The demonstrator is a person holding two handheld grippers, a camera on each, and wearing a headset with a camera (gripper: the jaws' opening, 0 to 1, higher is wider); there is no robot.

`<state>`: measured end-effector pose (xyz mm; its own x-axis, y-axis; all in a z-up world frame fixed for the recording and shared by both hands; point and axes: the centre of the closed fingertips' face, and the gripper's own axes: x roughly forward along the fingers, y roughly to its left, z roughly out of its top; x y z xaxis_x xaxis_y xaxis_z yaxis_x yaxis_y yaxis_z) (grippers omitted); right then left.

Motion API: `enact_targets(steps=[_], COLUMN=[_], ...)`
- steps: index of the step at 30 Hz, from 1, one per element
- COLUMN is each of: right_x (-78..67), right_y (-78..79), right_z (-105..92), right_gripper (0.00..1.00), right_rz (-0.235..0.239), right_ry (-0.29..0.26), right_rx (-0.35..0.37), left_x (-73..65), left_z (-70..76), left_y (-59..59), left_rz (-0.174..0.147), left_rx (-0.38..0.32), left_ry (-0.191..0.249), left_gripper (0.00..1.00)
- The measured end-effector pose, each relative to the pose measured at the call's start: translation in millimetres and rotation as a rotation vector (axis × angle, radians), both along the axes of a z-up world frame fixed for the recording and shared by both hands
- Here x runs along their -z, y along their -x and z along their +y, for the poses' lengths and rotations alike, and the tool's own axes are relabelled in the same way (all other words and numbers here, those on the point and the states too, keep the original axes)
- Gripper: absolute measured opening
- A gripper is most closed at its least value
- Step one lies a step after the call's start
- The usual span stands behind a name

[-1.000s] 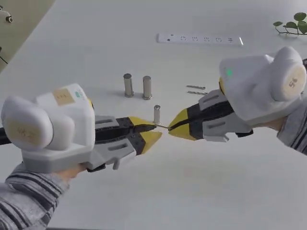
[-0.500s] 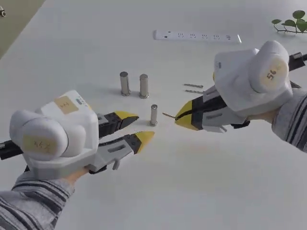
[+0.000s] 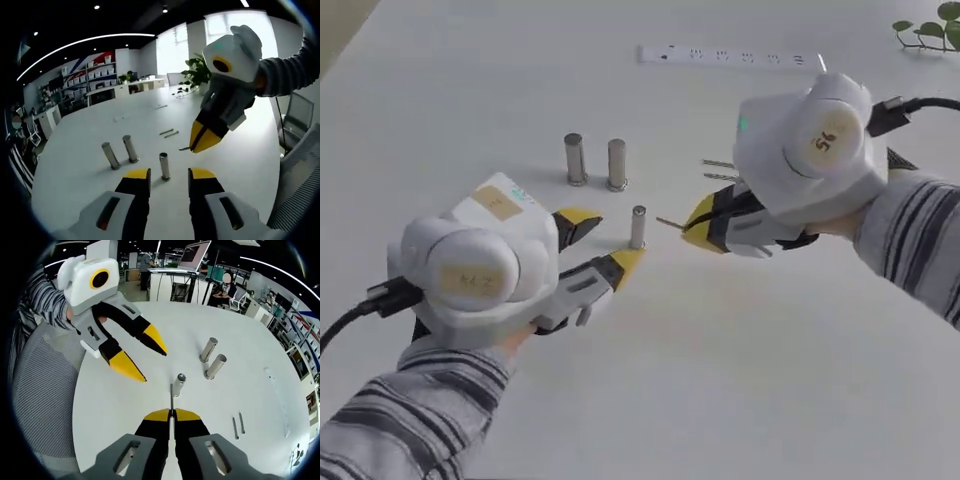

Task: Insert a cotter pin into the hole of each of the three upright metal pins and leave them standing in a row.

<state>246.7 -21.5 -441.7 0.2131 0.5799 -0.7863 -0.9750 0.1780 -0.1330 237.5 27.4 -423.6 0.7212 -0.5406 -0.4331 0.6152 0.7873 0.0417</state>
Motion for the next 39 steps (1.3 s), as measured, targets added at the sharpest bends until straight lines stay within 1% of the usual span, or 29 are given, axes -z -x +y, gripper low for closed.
enact_targets(steps=[1, 2, 4, 5, 6, 7, 11, 13, 15, 17, 19, 20, 22, 26, 28, 29, 31, 39], right_x=[1.0, 1.7, 5.6, 7.5, 7.9, 9.1, 12.0, 13.6, 16.7, 17.6, 17.6, 17.8, 18.4, 17.9, 18.8, 19.1, 19.0, 18.0], right_y=[-0.9, -1.3, -7.8, -10.4, -10.3, -10.7, -16.4, -16.0, -18.9, -17.7, -15.5, -15.0, -14.6, -15.4, -14.7, -14.5, -13.9, -13.8], right_z=[0.5, 1.1, 0.5, -0.2, -0.3, -0.5, 0.1, 0.6, 2.2, 2.9, 4.1, 4.2, 3.9, 3.4, 2.7, 2.1, 2.5, 6.5], right_gripper=[0.00, 0.00, 0.00, 0.00, 0.00, 0.00, 0.00, 0.00, 0.00, 0.00, 0.00, 0.00, 0.00, 0.00, 0.00, 0.00, 0.00, 0.00], right_rz=[0.000, 0.001, 0.003, 0.008, 0.014, 0.030, 0.049, 0.050, 0.053, 0.059, 0.061, 0.061, 0.062, 0.062, 0.065, 0.062, 0.062, 0.060], right_ry=[0.000, 0.002, 0.008, 0.011, 0.011, 0.007, 0.000, 0.002, 0.007, 0.006, 0.006, 0.006, 0.008, 0.006, 0.011, 0.017, 0.019, 0.015], right_rx=[0.002, 0.002, 0.011, 0.020, 0.027, 0.038, 0.044, 0.045, 0.043, 0.044, 0.039, 0.039, 0.039, 0.044, 0.046, 0.045, 0.044, 0.030], left_x=[1.9, 5.6, 10.5, 13.3, 15.0, 16.5, 22.1, 25.2, 27.4, 32.1, 35.6, 36.2, 38.2, 43.5, 45.3, 46.4, 47.2, 51.8], left_z=[-0.4, 0.1, -1.6, -2.0, -2.4, -3.3, -5.7, -7.1, -8.5, -10.0, -12.6, -13.7, -16.3, -19.0, -19.6, -19.7, -20.7, -20.1], left_y=[-1.8, -4.0, -7.5, -9.5, -11.1, -12.5, -20.9, -24.9, -28.1, -31.5, -35.1, -36.2, -37.7, -39.6, -40.8, -41.0, -40.6, -43.1], left_rz=[-0.003, -0.007, -0.007, 0.000, 0.006, 0.011, 0.016, 0.037, 0.037, 0.054, 0.076, 0.075, 0.077, 0.094, 0.096, 0.102, 0.117, 0.126], left_rx=[-0.001, -0.001, -0.005, -0.010, -0.015, -0.019, -0.037, -0.053, -0.055, -0.062, -0.072, -0.070, -0.067, -0.068, -0.073, -0.076, -0.086, -0.102], left_ry=[-0.010, -0.042, -0.055, -0.054, -0.050, -0.047, -0.046, -0.027, -0.022, -0.019, 0.004, 0.004, -0.002, 0.009, 0.010, 0.012, 0.030, 0.030], left_gripper=[0.27, 0.27, 0.27, 0.27, 0.26, 0.26, 0.24, 0.23, 0.22, 0.22, 0.21, 0.21, 0.20, 0.17, 0.15, 0.14, 0.11, 0.06])
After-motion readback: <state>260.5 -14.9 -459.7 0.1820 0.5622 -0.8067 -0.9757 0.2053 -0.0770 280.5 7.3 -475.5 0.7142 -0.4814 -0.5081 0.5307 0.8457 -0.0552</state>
